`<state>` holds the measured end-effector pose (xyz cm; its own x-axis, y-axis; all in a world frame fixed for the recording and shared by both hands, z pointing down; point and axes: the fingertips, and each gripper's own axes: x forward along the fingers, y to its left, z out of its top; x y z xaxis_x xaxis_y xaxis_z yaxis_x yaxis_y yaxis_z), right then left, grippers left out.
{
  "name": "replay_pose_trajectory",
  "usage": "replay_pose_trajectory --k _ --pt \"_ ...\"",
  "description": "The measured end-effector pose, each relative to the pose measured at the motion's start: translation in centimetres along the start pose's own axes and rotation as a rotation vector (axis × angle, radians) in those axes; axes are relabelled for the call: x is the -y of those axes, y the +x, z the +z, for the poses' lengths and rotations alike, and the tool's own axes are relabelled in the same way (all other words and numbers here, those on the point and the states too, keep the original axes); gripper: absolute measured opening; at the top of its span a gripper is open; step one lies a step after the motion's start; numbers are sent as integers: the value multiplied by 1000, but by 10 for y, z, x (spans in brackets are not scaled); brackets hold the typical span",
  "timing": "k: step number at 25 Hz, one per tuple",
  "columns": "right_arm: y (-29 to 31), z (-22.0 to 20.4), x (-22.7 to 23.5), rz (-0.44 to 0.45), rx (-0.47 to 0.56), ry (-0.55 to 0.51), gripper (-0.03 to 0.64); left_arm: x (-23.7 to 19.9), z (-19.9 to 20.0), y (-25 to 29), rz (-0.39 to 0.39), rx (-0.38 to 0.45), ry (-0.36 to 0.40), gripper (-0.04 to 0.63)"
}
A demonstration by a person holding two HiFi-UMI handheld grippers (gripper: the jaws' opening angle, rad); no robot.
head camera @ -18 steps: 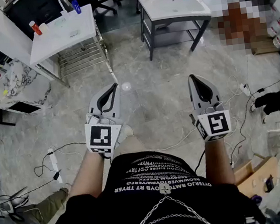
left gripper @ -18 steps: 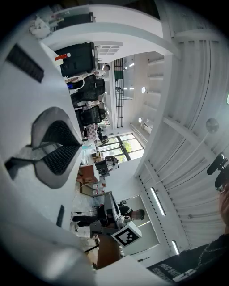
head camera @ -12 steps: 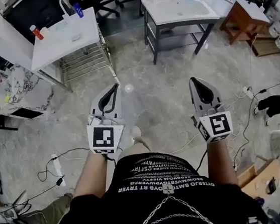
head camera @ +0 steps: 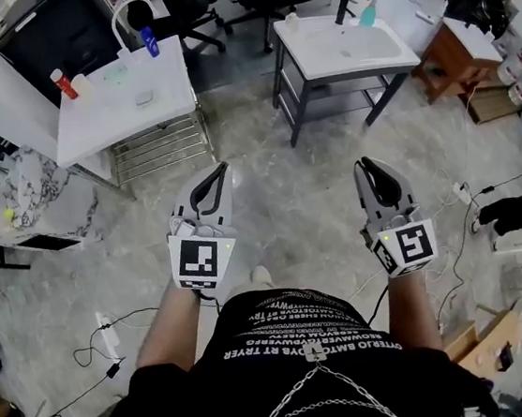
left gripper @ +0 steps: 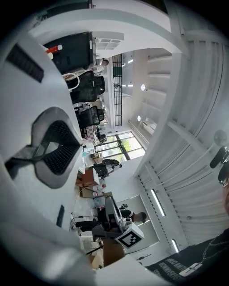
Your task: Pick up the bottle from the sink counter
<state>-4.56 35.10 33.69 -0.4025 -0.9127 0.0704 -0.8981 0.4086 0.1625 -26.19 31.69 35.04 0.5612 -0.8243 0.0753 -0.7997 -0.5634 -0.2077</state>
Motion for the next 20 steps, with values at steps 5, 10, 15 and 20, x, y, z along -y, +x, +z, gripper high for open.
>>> replay_pose_trajectory --k 5,10,15,20 --pt "33 2 8 -30 23 -22 37 -25 -6 39 -43 14 0 5" --pt "52 -8 43 -64 -1 -1 35 -25 -5 82 -84 33 -9 5" --pt "77 -22 80 -68 4 28 32 -23 -6 128 -99 28 -18 5" --pt "117 -39 119 -22 -17 95 21 -34 0 173 -56 9 -18 5"
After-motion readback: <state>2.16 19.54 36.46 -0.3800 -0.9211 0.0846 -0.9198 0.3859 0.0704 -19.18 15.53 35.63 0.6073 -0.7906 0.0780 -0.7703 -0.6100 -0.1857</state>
